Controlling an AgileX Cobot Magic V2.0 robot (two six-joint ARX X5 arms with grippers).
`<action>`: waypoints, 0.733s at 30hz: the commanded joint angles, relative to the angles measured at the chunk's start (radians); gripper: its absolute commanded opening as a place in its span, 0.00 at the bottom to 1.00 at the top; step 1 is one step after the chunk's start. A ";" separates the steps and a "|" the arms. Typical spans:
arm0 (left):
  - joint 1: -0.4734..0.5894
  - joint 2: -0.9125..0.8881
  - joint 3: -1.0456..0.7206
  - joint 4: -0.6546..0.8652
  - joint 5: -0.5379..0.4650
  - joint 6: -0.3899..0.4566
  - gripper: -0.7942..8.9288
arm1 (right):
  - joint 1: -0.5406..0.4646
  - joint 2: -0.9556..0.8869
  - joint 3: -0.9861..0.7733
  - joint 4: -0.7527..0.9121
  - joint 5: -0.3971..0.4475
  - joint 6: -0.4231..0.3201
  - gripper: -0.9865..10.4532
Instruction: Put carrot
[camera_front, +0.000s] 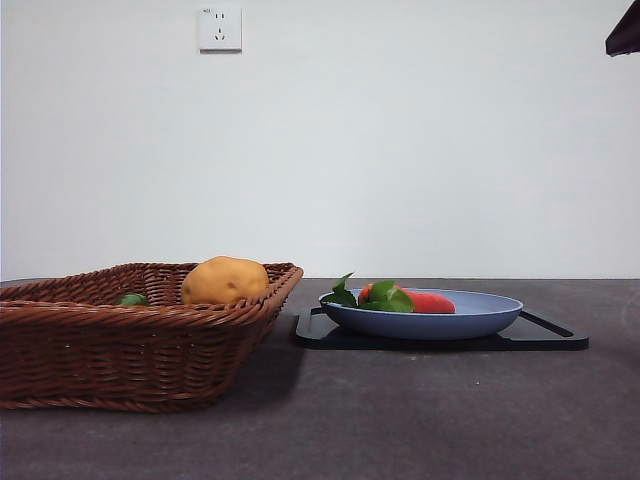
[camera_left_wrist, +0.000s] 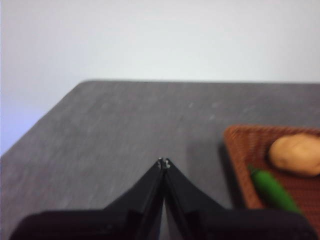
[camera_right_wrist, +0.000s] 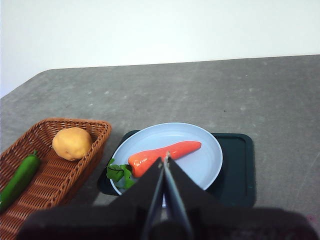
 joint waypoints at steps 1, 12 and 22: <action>0.026 -0.020 -0.048 0.024 0.002 0.011 0.09 | 0.006 0.001 0.011 0.012 0.005 0.011 0.09; 0.067 -0.024 -0.162 0.063 0.134 0.008 0.09 | 0.006 0.001 0.011 0.012 0.005 0.011 0.09; 0.067 -0.024 -0.188 0.079 0.135 0.000 0.09 | 0.006 0.001 0.011 0.012 0.005 0.011 0.09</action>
